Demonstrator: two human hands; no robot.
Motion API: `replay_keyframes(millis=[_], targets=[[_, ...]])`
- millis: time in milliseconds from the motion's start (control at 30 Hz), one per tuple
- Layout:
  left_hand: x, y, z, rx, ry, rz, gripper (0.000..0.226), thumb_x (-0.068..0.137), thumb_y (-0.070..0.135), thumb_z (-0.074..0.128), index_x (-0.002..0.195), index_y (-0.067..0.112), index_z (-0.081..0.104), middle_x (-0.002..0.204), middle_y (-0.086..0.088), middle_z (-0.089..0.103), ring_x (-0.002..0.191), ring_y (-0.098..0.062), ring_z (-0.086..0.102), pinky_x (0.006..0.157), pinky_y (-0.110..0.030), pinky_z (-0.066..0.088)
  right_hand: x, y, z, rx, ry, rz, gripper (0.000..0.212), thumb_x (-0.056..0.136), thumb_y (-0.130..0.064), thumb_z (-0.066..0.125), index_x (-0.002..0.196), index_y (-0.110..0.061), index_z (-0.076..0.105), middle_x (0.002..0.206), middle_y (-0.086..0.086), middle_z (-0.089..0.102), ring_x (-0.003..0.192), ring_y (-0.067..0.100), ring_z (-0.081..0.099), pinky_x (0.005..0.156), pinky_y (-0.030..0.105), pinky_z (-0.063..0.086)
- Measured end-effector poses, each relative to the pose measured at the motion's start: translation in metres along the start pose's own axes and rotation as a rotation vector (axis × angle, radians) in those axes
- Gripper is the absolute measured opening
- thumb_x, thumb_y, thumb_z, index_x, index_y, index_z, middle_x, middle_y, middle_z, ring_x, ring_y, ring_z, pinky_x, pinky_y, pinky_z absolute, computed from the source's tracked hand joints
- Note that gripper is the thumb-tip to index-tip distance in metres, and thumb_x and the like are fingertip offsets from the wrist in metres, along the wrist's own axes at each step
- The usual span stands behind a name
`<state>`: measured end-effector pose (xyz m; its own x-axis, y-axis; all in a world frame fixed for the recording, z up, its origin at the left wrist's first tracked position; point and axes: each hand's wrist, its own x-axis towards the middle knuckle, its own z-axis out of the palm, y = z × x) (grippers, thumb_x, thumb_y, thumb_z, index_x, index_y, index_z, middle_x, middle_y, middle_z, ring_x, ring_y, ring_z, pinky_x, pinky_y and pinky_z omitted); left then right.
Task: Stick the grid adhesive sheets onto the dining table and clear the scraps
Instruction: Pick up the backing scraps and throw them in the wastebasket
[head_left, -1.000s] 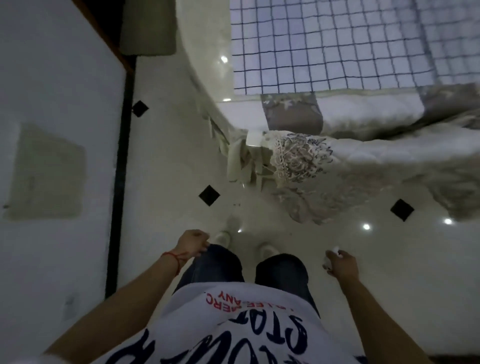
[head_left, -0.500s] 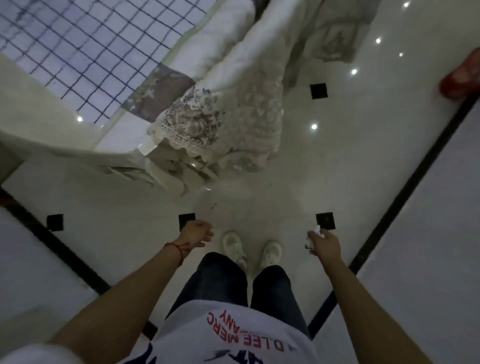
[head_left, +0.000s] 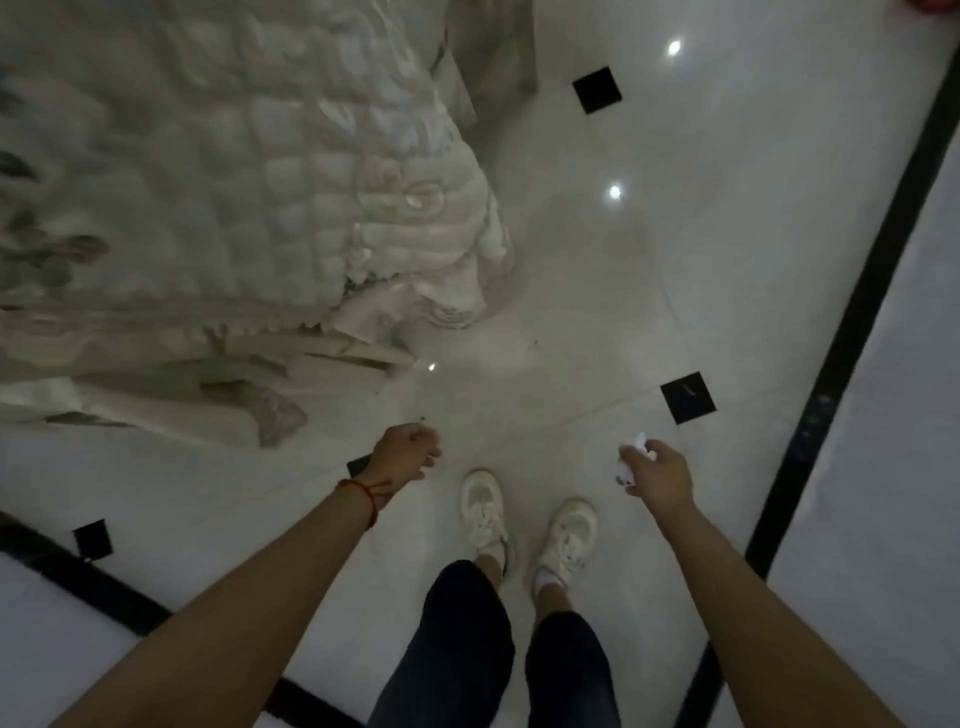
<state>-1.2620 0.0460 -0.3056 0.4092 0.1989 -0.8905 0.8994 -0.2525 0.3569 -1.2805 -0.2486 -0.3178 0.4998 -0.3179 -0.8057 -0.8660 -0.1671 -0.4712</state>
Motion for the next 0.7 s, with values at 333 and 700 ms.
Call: replay_keyframes(millis=[333, 700], targets=[[0.209, -0.014, 0.048, 0.180, 0.126, 0.182, 0.015, 0.091, 0.020, 0.052, 0.096, 0.010, 0.062, 0.093, -0.011, 0.061, 0.086, -0.025, 0.056, 0.075, -0.033, 0.046, 0.167, 0.071, 0.083, -0.094, -0.016, -0.083, 0.032, 0.091, -0.021, 0.052, 0.063, -0.007, 0.049, 0.061, 0.009, 0.058, 0.062, 0.023, 0.058, 0.074, 0.037, 0.050], [0.433, -0.023, 0.080, 0.635, 0.369, 0.459, 0.062, 0.084, 0.033, 0.064, 0.138, 0.015, 0.041, 0.146, -0.017, 0.038, 0.135, -0.033, 0.032, 0.110, -0.039, 0.027, 0.347, 0.098, 0.141, -0.268, -0.027, -0.362, 0.031, 0.091, -0.024, 0.051, 0.076, 0.002, 0.058, 0.079, 0.024, 0.066, 0.072, 0.034, 0.060, 0.061, 0.029, 0.037]])
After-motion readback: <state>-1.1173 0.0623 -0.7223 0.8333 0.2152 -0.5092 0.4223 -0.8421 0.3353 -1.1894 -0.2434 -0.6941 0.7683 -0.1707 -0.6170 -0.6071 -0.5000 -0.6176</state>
